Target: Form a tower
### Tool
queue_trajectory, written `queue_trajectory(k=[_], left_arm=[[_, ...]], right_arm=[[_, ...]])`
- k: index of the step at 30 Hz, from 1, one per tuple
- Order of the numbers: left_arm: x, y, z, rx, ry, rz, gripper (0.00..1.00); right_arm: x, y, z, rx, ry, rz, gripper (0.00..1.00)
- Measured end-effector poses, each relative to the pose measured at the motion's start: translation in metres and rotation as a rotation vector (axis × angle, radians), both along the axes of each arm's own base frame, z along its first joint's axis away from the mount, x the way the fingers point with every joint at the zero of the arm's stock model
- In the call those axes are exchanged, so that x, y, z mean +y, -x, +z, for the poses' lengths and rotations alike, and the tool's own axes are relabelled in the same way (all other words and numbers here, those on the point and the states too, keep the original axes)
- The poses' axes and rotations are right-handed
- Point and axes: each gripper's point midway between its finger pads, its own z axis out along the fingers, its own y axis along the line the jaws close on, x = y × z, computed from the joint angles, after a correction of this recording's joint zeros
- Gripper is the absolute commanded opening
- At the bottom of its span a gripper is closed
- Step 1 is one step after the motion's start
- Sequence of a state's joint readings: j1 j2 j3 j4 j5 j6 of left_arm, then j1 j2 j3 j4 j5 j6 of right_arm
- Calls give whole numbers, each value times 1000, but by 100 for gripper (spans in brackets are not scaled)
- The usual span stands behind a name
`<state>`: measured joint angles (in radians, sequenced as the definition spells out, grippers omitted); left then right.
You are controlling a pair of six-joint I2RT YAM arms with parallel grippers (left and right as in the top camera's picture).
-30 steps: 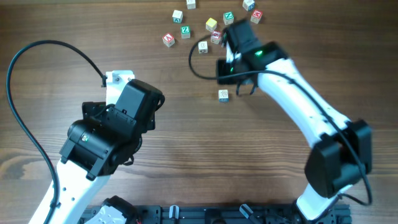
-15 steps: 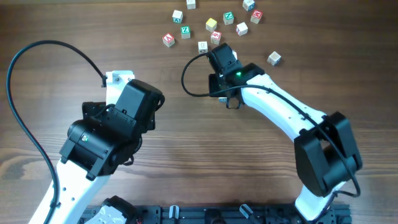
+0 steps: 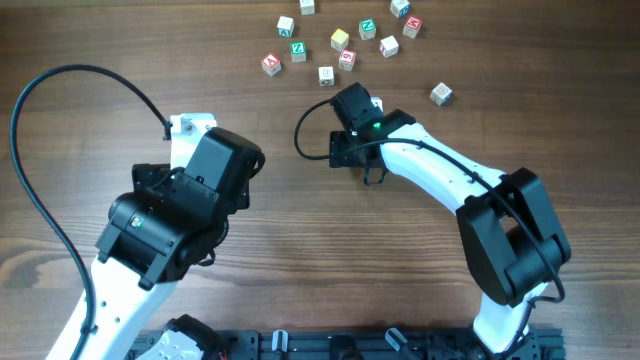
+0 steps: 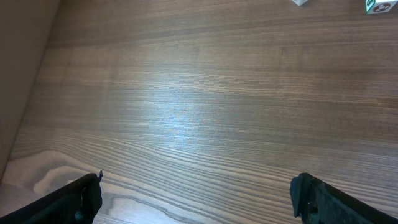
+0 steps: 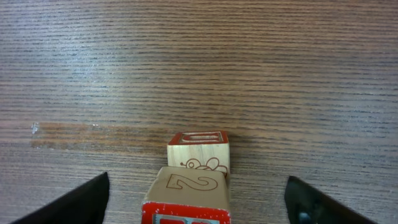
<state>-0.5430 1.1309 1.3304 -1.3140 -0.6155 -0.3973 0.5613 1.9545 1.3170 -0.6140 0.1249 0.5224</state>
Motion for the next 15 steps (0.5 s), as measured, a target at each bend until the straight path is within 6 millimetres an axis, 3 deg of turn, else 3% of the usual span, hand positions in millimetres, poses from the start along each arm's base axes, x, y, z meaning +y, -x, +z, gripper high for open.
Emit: queue_trajectory(k=[3, 5, 11, 15], left_arm=[[0, 0, 0, 0, 0, 0, 100], [0, 0, 0, -1, 0, 0, 100], [0, 0, 0, 0, 0, 0, 100], [0, 0, 0, -1, 0, 0, 100]], right_arm=[[0, 0, 0, 0, 0, 0, 92], [0, 0, 0, -1, 1, 3, 84], [2, -3, 1, -15, 12, 56, 88], [10, -7, -1, -32, 1, 134, 75]])
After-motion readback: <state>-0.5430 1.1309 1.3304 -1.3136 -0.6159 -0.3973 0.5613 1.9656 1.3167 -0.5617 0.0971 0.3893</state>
